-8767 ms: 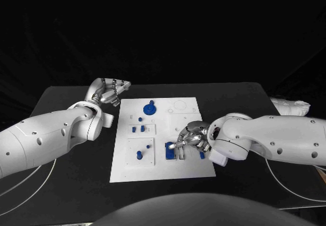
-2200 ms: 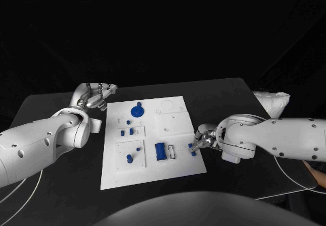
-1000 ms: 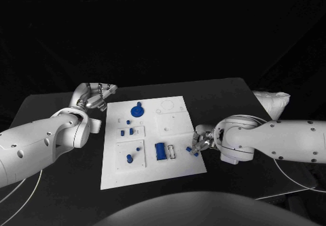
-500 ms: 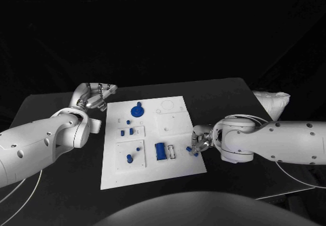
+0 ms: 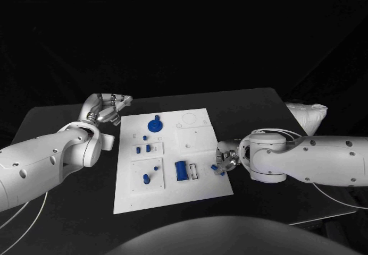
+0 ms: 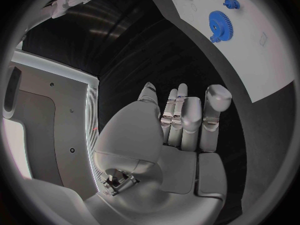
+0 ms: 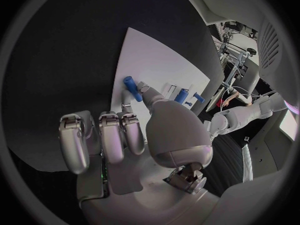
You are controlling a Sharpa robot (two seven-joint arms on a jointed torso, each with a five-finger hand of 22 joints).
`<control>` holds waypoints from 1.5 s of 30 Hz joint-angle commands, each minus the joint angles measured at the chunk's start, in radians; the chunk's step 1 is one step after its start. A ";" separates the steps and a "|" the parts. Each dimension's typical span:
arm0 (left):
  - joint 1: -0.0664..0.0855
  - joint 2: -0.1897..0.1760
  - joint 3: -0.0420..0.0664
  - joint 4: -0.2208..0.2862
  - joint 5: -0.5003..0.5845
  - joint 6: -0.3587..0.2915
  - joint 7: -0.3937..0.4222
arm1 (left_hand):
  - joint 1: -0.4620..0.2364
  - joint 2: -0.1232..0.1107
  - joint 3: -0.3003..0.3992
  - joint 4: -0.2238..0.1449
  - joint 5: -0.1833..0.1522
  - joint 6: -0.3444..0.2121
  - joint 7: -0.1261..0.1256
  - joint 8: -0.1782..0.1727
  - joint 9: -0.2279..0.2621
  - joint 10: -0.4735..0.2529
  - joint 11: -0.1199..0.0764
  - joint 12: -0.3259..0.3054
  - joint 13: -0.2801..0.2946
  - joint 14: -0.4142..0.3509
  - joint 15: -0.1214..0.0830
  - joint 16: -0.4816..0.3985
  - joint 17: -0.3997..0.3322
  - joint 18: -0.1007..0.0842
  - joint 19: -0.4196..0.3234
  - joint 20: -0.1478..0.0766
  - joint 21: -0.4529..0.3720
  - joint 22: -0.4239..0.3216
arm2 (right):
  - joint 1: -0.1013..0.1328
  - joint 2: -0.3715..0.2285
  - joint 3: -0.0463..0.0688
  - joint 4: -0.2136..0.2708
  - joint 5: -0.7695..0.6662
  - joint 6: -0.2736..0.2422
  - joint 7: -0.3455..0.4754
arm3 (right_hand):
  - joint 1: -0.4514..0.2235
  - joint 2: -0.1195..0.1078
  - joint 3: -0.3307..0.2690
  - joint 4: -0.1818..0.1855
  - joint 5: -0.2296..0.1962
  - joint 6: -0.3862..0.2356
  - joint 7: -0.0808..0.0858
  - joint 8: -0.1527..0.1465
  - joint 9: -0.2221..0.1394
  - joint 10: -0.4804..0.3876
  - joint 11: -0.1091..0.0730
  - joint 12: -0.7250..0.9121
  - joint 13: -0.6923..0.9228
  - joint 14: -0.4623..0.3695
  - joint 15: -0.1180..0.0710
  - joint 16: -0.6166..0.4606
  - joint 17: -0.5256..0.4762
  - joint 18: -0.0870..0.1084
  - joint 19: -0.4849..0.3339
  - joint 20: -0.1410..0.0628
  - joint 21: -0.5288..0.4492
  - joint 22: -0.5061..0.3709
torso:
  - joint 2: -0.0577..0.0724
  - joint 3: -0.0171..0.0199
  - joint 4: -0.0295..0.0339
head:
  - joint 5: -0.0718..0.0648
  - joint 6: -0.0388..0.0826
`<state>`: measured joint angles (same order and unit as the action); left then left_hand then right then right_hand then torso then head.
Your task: Assemble the parts on the task board
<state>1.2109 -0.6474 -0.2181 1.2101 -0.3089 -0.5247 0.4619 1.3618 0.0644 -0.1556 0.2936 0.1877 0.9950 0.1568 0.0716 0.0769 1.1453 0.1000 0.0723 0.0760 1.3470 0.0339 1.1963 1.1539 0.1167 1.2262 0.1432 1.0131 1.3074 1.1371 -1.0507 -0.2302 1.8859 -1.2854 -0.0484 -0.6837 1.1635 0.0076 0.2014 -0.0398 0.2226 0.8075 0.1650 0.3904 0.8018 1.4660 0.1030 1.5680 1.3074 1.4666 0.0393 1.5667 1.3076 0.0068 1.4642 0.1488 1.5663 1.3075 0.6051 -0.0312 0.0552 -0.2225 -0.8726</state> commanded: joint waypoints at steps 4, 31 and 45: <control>0.001 0.001 0.001 0.002 -0.004 0.016 0.004 | 0.003 0.007 -0.006 -0.002 0.003 -0.002 -0.003 0.005 0.001 0.002 -0.003 0.002 0.001 -0.007 -0.002 -0.005 -0.001 -0.006 -0.005 -0.002 -0.004 0.051 | -0.008 0.002 -0.006 -0.011 -0.032 0.051 -0.125 | 0.036 0.055 0.055 -0.011 0.083 0.045 -0.009 -0.147 -0.344 0.105 -0.018 0.003 0.263 0.104 -0.017 0.004 0.263 -0.007 0.107 -0.016 0.004 0.263 | 0.000 -0.0005 -0.0001 | 0.001 0.000; 0.001 -0.001 0.001 0.005 -0.004 0.014 0.003 | 0.003 0.007 -0.006 -0.002 0.003 -0.002 -0.003 0.005 0.001 0.002 -0.003 0.002 0.001 -0.007 -0.002 -0.005 -0.001 -0.006 -0.005 -0.002 -0.004 0.051 | -0.008 -0.029 -0.006 -0.001 0.324 -0.143 0.030 | 0.043 0.053 0.160 -0.029 0.157 0.100 0.000 -0.244 -0.435 0.105 -0.011 0.003 0.263 0.104 -0.012 0.004 0.263 -0.007 0.107 -0.013 0.004 0.263 | 0.001 0.0005 -0.0005 | 0.010 0.000; 0.001 0.002 0.001 0.004 -0.004 0.016 0.002 | 0.004 0.009 -0.009 -0.002 0.003 -0.001 -0.004 0.005 0.002 0.004 -0.003 0.003 0.001 -0.008 -0.002 -0.006 -0.002 -0.006 -0.005 -0.002 -0.004 0.052 | 0.021 -0.048 -0.006 0.005 0.571 -0.214 0.162 | 0.039 0.039 0.161 -0.030 0.148 0.120 -0.002 -0.252 -0.448 0.105 -0.012 0.003 0.263 0.104 -0.012 0.004 0.263 -0.007 0.107 -0.013 0.004 0.263 | 0.001 0.0004 0.0006 | 0.012 0.000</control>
<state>1.2109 -0.6484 -0.2182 1.2120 -0.3094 -0.5223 0.4593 1.3618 0.0644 -0.1586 0.2906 0.1877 0.9950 0.1568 0.0716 0.0769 1.1453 0.1000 0.0723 0.0763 1.3470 0.0339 1.1963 1.1528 0.1168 1.2262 0.1432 1.0133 1.3074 1.1559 -1.0990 -0.2353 1.8909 -0.8476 -0.2420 -0.5834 1.2073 0.0615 0.3674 -0.0725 0.3752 0.9257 0.1576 0.1315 0.3508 1.4643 0.0905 1.5680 1.3081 1.4647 0.0264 1.5667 1.3074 0.0067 1.4679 0.1340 1.5663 1.3081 0.6059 -0.0311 0.0548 -0.2103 -0.8726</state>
